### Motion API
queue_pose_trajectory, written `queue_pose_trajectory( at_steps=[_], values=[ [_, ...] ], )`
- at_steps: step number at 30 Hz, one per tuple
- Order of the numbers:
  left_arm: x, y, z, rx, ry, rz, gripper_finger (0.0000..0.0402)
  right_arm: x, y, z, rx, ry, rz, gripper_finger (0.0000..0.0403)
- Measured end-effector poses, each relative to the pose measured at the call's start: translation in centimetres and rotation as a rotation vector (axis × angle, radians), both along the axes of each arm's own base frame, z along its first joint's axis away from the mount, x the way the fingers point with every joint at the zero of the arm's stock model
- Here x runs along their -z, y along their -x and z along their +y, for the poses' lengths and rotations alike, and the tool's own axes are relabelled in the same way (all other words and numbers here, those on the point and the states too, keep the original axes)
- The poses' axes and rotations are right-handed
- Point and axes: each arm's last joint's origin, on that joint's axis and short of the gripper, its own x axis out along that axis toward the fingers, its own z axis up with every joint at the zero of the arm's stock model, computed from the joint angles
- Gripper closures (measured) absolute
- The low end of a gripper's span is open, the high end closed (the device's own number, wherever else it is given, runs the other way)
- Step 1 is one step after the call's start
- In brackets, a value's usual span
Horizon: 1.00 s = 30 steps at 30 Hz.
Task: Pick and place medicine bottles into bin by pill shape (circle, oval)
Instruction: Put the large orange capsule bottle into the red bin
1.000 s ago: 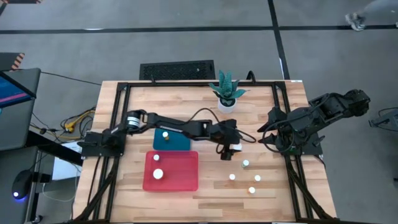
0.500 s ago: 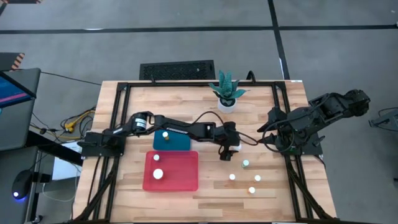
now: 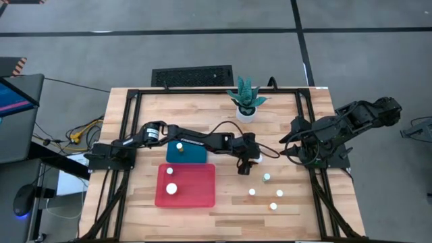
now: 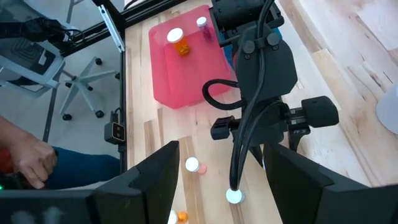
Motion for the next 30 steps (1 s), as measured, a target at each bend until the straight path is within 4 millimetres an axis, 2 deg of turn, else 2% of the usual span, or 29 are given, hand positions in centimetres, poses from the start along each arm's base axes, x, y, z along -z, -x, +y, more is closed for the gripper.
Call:
queue_pose_trajectory(
  at_steps=[4,12,20,30],
  values=[
    [0.0,0.0,0.0,-0.016,0.019,-0.002,0.0212,0.0,0.0,0.0,0.005,-0.006,0.001,0.0163],
    [-0.6,-0.1,-0.1,-0.066,0.08,0.012,0.0196,0.0,0.0,0.0,0.005,-0.006,0.001,0.0163],
    [-3.4,-0.7,-0.4,-0.068,0.092,-0.006,0.0203,0.0,0.0,0.0,0.005,-0.006,0.001,0.0163],
    [-8.6,-0.9,-1.4,-0.035,0.077,0.005,0.0201,0.0,0.0,0.0,0.001,-0.001,0.0,0.0163]
  ],
)
